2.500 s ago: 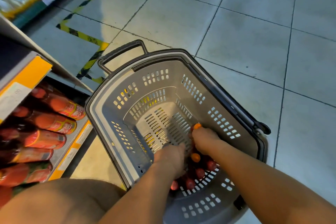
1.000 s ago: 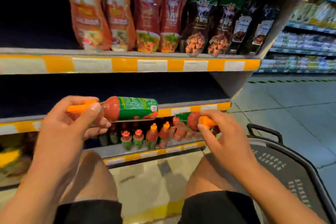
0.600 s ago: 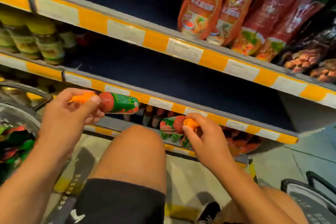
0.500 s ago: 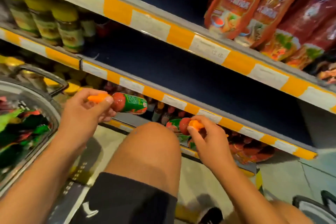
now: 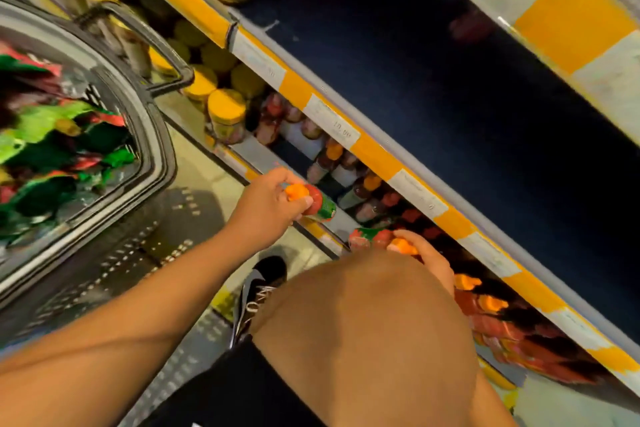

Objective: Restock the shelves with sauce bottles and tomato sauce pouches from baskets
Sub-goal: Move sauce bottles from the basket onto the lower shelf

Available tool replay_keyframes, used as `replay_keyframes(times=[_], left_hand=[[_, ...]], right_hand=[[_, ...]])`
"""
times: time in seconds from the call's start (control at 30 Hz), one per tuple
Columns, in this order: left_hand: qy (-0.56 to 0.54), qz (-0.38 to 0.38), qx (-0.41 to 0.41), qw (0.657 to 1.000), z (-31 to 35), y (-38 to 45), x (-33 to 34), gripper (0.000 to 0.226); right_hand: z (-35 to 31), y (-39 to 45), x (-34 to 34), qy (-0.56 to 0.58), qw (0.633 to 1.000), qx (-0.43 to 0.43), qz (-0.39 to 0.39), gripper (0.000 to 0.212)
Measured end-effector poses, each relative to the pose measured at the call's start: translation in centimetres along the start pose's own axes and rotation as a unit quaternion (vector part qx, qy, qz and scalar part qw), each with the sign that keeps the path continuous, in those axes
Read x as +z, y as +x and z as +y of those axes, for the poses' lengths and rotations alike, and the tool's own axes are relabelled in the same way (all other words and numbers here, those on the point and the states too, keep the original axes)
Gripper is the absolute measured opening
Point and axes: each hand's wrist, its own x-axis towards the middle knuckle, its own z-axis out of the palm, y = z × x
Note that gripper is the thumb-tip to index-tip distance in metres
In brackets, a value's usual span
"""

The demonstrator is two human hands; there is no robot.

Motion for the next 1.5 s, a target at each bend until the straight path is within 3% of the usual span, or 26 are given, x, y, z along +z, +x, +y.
replay_keyframes(times=[0.4, 0.87, 1.5], left_hand=[[0.063, -0.041, -0.009, 0.997, -2.7, 4.5, 6.9, 0.017], [0.264, -0.112, 0.108, 0.952, -3.2, 7.6, 11.2, 0.021], [0.301, -0.130, 0.109, 0.938, -3.9, 8.2, 12.6, 0.026]], right_hand=[[3.7, 4.9, 2.8, -0.072, 0.996, 0.026, 0.036, 0.027], [4.6, 7.5, 6.4, -0.184, 0.981, 0.039, 0.056, 0.028], [4.9, 8.2, 6.4, -0.169, 0.981, 0.069, 0.057, 0.015]])
